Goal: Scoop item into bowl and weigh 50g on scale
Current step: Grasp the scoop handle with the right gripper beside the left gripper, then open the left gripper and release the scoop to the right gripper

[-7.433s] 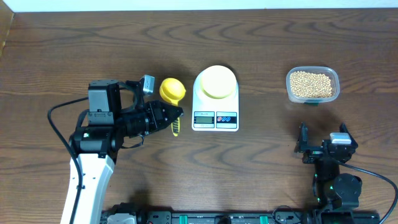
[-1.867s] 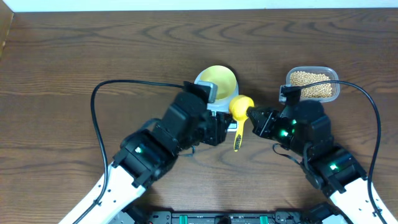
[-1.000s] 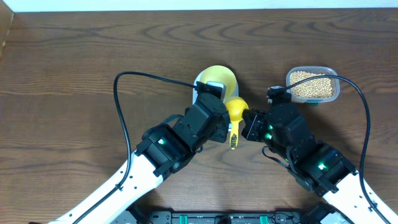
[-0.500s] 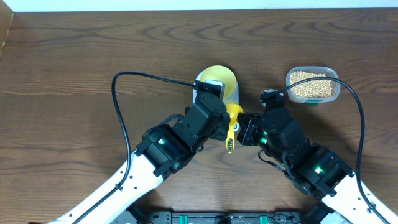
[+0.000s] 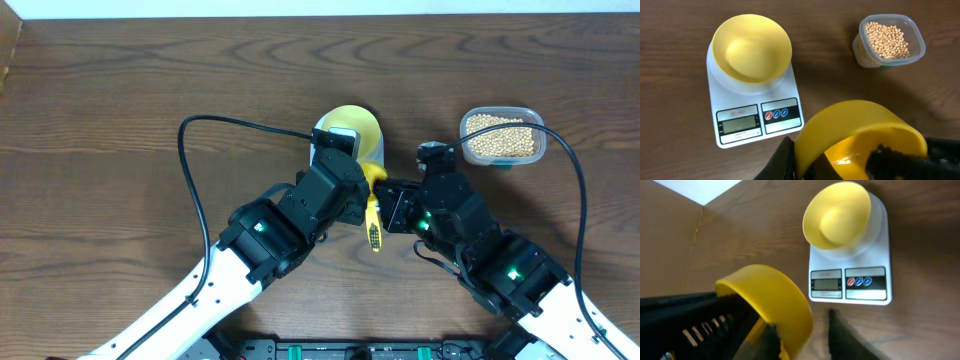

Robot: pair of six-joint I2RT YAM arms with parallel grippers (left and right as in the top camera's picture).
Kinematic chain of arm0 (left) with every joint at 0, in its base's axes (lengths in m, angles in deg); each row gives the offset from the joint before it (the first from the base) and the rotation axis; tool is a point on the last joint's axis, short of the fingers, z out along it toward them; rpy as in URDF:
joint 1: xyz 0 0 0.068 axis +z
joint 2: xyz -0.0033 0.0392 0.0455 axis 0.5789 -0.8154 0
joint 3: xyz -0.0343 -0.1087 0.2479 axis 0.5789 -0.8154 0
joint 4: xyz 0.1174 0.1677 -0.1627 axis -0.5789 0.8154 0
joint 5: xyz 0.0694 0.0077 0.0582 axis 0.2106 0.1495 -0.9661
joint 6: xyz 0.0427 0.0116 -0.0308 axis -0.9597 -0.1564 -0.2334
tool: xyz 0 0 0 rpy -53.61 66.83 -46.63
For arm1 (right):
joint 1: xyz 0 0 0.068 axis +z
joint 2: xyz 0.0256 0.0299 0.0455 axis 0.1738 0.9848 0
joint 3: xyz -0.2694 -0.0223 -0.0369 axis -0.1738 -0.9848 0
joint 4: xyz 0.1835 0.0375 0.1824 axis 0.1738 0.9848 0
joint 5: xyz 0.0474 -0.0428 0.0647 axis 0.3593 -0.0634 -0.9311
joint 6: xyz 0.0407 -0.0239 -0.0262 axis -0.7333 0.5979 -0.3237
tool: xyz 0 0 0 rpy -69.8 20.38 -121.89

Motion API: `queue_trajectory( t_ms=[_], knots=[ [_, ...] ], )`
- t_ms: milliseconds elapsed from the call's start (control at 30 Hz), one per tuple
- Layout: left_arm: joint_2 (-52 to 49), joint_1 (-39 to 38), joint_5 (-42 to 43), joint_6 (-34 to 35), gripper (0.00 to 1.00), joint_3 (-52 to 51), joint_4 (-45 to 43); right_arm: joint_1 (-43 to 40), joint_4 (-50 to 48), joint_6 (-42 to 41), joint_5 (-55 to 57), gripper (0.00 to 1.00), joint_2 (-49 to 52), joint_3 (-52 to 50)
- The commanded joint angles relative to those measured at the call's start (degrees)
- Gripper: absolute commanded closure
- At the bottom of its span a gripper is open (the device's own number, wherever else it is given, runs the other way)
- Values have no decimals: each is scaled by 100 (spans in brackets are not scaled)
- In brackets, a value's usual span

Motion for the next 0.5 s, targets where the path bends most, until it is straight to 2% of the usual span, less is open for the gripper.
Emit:
queue_trajectory(
  t_ms=[0, 33, 67, 100, 200, 300, 367, 467],
  knots=[
    [17, -7, -24, 190, 93, 85, -114, 48, -9, 15, -92, 40, -37, 107],
    [20, -2, -11, 271, 93, 85, -184, 44, -9, 15, -140, 25, -66, 107],
    [22, 4, -2, 332, 93, 85, -264, 44, -9, 13, -175, 15, -107, 107],
    [22, 4, 11, 337, 92, 85, -343, 44, -9, 15, -210, 11, -166, 107],
    [42, 24, 9, 505, 93, 85, -525, 28, -4, 79, -271, 10, -413, 107],
    [109, 208, 39, 1102, 93, 85, -555, -24, 72, 236, -269, 13, -798, 107],
    [173, 422, 328, 1462, 92, 85, -570, -85, 232, 319, -267, 14, -1093, 107],
    [249, 850, 1187, 1943, 92, 85, -680, -190, 529, 334, -264, 17, -1449, 107]
  ],
)
